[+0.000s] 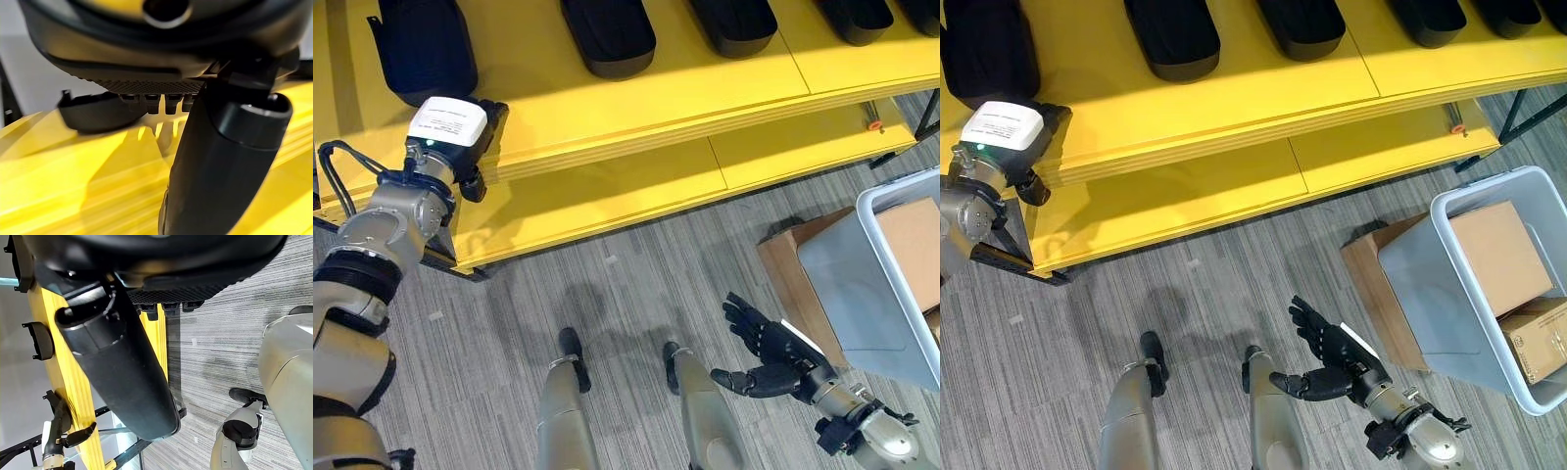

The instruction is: Move parts from the plastic box to the shelf.

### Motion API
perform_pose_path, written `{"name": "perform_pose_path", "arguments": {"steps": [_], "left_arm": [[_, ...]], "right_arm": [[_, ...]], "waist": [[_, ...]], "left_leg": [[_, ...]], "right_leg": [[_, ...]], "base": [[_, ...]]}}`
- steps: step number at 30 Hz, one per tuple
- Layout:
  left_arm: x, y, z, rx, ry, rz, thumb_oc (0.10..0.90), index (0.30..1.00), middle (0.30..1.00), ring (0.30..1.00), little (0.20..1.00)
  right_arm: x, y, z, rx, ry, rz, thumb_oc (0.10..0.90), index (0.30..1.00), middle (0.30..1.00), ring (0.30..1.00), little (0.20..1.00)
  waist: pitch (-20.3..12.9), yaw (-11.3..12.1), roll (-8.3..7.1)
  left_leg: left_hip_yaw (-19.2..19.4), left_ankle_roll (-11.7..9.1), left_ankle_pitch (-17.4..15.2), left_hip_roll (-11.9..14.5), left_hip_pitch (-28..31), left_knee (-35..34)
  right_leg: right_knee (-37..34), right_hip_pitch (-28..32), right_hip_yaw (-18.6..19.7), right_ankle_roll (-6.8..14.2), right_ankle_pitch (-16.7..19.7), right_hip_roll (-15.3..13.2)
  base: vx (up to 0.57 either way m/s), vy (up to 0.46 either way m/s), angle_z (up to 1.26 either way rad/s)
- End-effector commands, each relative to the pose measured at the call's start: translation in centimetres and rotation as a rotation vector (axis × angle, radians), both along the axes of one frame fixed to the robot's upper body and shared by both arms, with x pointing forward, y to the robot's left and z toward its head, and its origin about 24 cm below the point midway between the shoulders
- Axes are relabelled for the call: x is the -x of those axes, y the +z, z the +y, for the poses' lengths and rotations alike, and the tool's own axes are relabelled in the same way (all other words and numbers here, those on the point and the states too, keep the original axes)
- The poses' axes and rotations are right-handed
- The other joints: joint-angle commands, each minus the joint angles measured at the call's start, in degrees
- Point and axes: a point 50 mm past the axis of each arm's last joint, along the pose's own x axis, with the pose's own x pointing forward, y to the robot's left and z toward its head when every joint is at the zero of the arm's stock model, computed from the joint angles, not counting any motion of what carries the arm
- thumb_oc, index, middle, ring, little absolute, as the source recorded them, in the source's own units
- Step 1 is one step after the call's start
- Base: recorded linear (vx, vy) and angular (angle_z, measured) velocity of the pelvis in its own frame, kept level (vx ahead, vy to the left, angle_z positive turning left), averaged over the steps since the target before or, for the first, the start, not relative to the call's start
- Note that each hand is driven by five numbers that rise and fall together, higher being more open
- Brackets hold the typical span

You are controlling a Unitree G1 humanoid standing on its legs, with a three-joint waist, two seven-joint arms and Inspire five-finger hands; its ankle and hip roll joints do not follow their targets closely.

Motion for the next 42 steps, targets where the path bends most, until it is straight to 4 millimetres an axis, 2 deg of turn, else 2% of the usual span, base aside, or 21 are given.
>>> {"name": "perform_pose_path", "arguments": {"steps": [1,6,9,10,11,13,17,20,21,22,24,25,28,29,33,35,36,37,39,41,42], "left_arm": [[2.0,4.4,0.5,0.09,-0.066,-0.181,0.9,1.0,1.0,1.0,1.0],[5.6,0.7,1.6,0.246,-0.14,-0.101,0.9,1.0,1.0,1.0,1.0],[7.3,-1.2,1.9,0.358,-0.169,-0.066,0.9,1.0,1.0,1.0,1.0],[8.8,-3.2,2.0,0.564,-0.217,-0.038,0.9,1.0,1.0,1.0,1.0],[9.0,-3.3,2.2,0.567,-0.21,-0.039,0.9,1.0,1.0,1.0,1.0],[10.2,-5.0,1.8,0.763,-0.272,0.007,0.9,1.0,1.0,1.0,1.0],[12.8,-10.4,1.2,1.165,-0.292,0.138,0.9,1.0,1.0,1.0,1.0],[15.7,-13.7,-0.3,1.254,-0.304,0.303,0.9,1.0,1.0,1.0,1.0],[15.8,-13.7,-0.3,1.255,-0.303,0.303,0.9,1.0,1.0,1.0,1.0],[17.0,-15.9,-0.6,1.398,-0.261,0.35,0.9,1.0,1.0,1.0,1.0],[19.2,-18.1,-0.5,1.565,-0.195,0.378,0.9,1.0,1.0,1.0,1.0],[19.2,-18.1,-0.5,1.565,-0.195,0.378,0.9,1.0,1.0,1.0,1.0],[21.9,-21.6,-1.4,1.86,-0.098,0.382,0.9,1.0,1.0,1.0,1.0],[22.2,-22.2,-1.8,1.888,-0.084,0.398,0.9,1.0,1.0,1.0,1.0],[22.6,-23.2,-3.4,1.927,-0.091,0.458,0.9,1.0,1.0,1.0,1.0],[22.5,-23.2,-3.6,1.937,-0.104,0.456,0.9,1.0,1.0,1.0,1.0],[22.2,-23.6,-4.6,2.016,-0.127,0.452,0.9,1.0,1.0,1.0,1.0],[22.2,-23.6,-4.6,2.016,-0.128,0.452,0.9,1.0,1.0,1.0,1.0],[21.8,-23.6,-5.2,2.046,-0.152,0.456,0.9,1.0,1.0,1.0,1.0],[21.8,-23.9,-5.7,2.076,-0.159,0.474,0.9,1.0,1.0,1.0,1.0],[21.8,-23.9,-5.7,2.076,-0.159,0.474,0.9,1.0,1.0,1.0,1.0]], "right_arm": [[-0.3,2.6,-1.1,-0.028,-0.039,-0.154,0.9,1.0,1.0,1.0,1.0],[-0.1,2.8,-1.6,0.007,-0.072,-0.183,0.9,1.0,1.0,1.0,1.0],[-0.2,2.9,-1.7,0.022,-0.07,-0.189,0.9,1.0,1.0,1.0,1.0],[-0.1,3.2,-1.9,0.03,-0.084,-0.207,0.9,1.0,1.0,1.0,1.0],[-0.2,3.2,-1.8,0.032,-0.077,-0.206,0.9,1.0,1.0,1.0,1.0],[-0.2,3.3,-1.8,0.037,-0.078,-0.216,0.9,1.0,1.0,1.0,1.0],[-0.1,3.2,-1.8,0.038,-0.084,-0.212,0.9,1.0,1.0,1.0,1.0],[0.2,3.1,-2.2,0.041,-0.091,-0.201,0.9,1.0,1.0,1.0,1.0],[0.2,3.1,-2.2,0.041,-0.091,-0.201,0.9,1.0,1.0,1.0,1.0],[0.5,3.2,-2.1,0.027,-0.085,-0.204,0.9,1.0,1.0,1.0,1.0],[0.9,3.2,-2.2,0.018,-0.087,-0.196,0.9,1.0,1.0,1.0,1.0],[0.9,3.2,-2.2,0.018,-0.087,-0.196,0.9,1.0,1.0,1.0,1.0],[1.3,2.4,-2.4,0.0,-0.117,-0.166,0.9,1.0,1.0,1.0,1.0],[1.5,2.1,-2.5,0.003,-0.13,-0.157,0.9,1.0,1.0,1.0,1.0],[1.5,1.4,-2.8,0.005,-0.158,-0.134,0.9,1.0,1.0,1.0,1.0],[1.5,1.4,-2.8,0.004,-0.159,-0.133,0.9,1.0,1.0,1.0,1.0],[1.4,0.9,-2.6,-0.023,-0.166,-0.117,0.9,1.0,1.0,1.0,1.0],[1.4,0.9,-2.6,-0.023,-0.166,-0.118,0.9,1.0,1.0,1.0,1.0],[1.3,0.7,-2.4,-0.04,-0.175,-0.116,0.9,1.0,1.0,1.0,1.0],[1.3,0.3,-2.3,-0.067,-0.21,-0.109,0.9,1.0,1.0,1.0,1.0],[1.4,0.3,-2.3,-0.067,-0.21,-0.109,0.9,1.0,1.0,1.0,1.0]], "waist": [[-3.7,-0.4,2.09],[-3.5,1.4,2.94],[-3.6,1.2,3.44],[-4.1,2.1,4.02],[-4.0,1.7,4.02],[-4.5,2.3,4.61],[-6.9,2.9,5.97],[-10.2,3.7,6.99],[-10.3,3.7,7.06],[-12.3,3.9,7.53],[-15.2,4.6,7.93],[-15.2,4.6,8.09],[-17.7,5.5,8.58],[-18.1,5.9,8.93],[-18.3,6.5,8.82],[-18.0,6.4,8.27],[-18.4,5.8,6.82],[-18.5,5.8,6.88],[-19.4,5.0,6.3],[-21.5,3.6,7.0],[-21.5,3.6,6.99]], "left_leg": [[-2.3,-1.6,-7.5,0.9,4.4,3.4],[-2.8,-1.3,-5.9,1.1,6.3,2.7],[-3.3,-1.6,-5.6,1.0,8.1,2.0],[-3.4,-1.7,-5.2,1.1,10.0,1.0],[-3.5,-1.7,-5.1,1.1,10.3,0.9],[-4.0,-2.0,-4.5,1.0,12.2,-0.4],[-4.4,-2.3,-2.4,1.4,16.7,-4.1],[-4.3,-2.6,0.1,2.5,21.4,-9.1],[-4.3,-2.6,0.4,2.5,21.4,-9.4],[-4.2,-2.7,2.1,3.1,23.7,-12.4],[-4.4,-2.9,4.9,4.0,27.4,-17.2],[-4.4,-2.9,5.3,4.2,27.5,-17.7],[-5.8,-3.6,12.0,5.3,30.6,-23.1],[-7.0,-3.8,14.7,5.7,30.4,-24.4],[-8.3,-5.0,20.0,4.8,29.4,-26.3],[-8.3,-4.3,18.4,3.8,29.1,-24.5],[-7.9,-2.7,11.4,-1.2,29.9,-19.0],[-7.9,-2.7,11.5,-1.2,29.6,-19.0],[-6.4,-1.8,7.6,-2.7,31.6,-17.4],[-3.3,-1.3,4.5,-2.8,35.4,-24.5],[-3.2,-1.2,4.6,-2.9,35.6,-24.8]], "right_leg": [[-6.2,2.0,-1.3,-1.3,4.5,-3.6],[-6.5,4.6,-2.2,-2.4,4.9,-3.2],[-6.9,6.8,-2.8,-2.5,4.6,-3.3],[-7.4,8.8,-3.3,-2.7,4.4,-3.1],[-7.5,9.1,-3.3,-2.7,4.4,-3.1],[-8.4,11.2,-3.8,-2.7,4.2,-2.8],[-10.5,15.8,-5.6,-3.1,3.6,-1.9],[-13.2,20.3,-7.4,-3.4,2.6,-0.7],[-13.5,20.3,-7.4,-3.5,2.9,-0.6],[-15.0,22.5,-8.6,-3.8,2.4,0.2],[-17.0,25.9,-10.3,-4.3,1.3,1.4],[-17.5,25.9,-10.4,-4.3,1.7,1.6],[-20.6,29.8,-11.6,-5.2,1.1,3.6],[-22.1,30.3,-11.7,-5.6,1.5,4.3],[-27.2,32.3,-12.7,-6.0,3.9,5.1],[-28.3,32.3,-12.7,-5.9,4.9,4.7],[-32.4,32.4,-12.7,-5.0,8.3,2.7],[-32.6,32.4,-12.7,-4.9,8.5,2.8],[-34.6,32.3,-12.9,-4.5,10.0,1.8],[-36.5,32.3,-13.8,-3.2,11.2,1.6],[-36.5,32.3,-13.7,-3.2,11.2,1.5]], "base": [[0.02,-0.053,0.06],[-0.03,-0.059,0.06],[0.05,-0.077,0.08],[0.04,-0.046,0.11],[0.06,-0.066,0.04],[0.05,-0.065,0.04],[0.07,-0.083,0.13],[0.06,-0.111,0.08],[0.07,-0.142,0.08],[0.04,-0.124,0.12],[0.07,-0.17,0.15],[0.04,-0.173,0.13],[-0.02,-0.145,0.11],[-0.06,-0.083,0.08],[-0.15,-0.088,0.17],[-0.23,-0.068,0.2],[-0.19,-0.028,0.22],[-0.25,-0.032,0.32],[-0.11,0.033,0.39],[-0.02,0.091,0.26],[0.02,0.094,0.49]]}}
